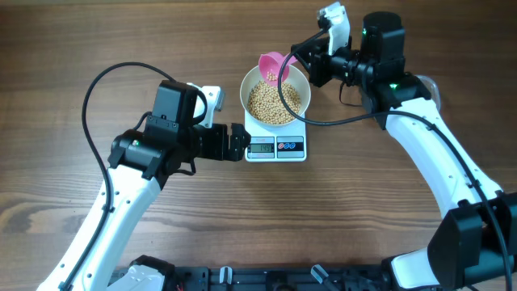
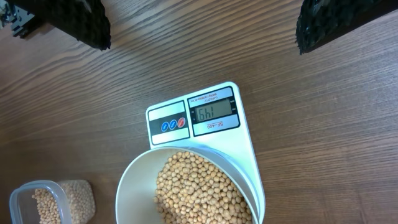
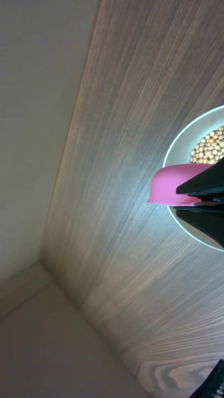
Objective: Scoop item into bowl and weigh 150g on scale
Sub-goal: 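Lift the emptied pink scoop and carry it right to the tub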
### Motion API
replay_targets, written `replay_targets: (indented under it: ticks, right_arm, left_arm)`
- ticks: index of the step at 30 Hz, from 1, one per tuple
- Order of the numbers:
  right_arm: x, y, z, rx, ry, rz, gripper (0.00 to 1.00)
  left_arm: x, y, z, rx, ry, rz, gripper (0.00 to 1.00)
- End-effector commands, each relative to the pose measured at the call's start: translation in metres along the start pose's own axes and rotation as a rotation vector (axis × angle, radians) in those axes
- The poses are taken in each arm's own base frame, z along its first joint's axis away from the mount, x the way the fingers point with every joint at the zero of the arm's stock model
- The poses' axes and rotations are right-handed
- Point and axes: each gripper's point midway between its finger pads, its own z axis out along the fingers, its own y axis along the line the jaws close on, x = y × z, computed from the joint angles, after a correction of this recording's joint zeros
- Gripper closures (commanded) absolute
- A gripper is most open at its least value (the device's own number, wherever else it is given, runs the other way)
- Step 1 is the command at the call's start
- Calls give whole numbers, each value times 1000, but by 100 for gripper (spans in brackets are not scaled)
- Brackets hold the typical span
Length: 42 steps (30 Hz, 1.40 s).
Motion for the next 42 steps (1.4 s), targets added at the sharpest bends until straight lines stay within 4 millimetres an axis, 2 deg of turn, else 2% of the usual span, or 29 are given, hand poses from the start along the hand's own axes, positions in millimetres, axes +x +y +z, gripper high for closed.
replay_targets:
  ticks: [1, 7, 28, 32, 37, 42]
  right_arm:
    - [-22, 8, -10, -22, -60, 1, 96]
    - [-35, 10, -11, -28, -109, -14, 96]
    - [-36, 10, -11, -28, -112, -17, 96]
    - [-42, 10, -12, -30, -134, -10, 96]
    - [-63, -12, -32, 7, -215, 90, 96]
    - [-68, -39, -59, 50, -235, 125, 96]
  left_arm:
    - [3, -2, 2, 12, 10, 17, 0]
    - [3, -2, 2, 12, 10, 17, 0]
    - [3, -2, 2, 12, 10, 17, 0]
    - [3, -2, 2, 12, 10, 17, 0]
    - [3, -2, 2, 12, 10, 17, 0]
    - [3, -2, 2, 12, 10, 17, 0]
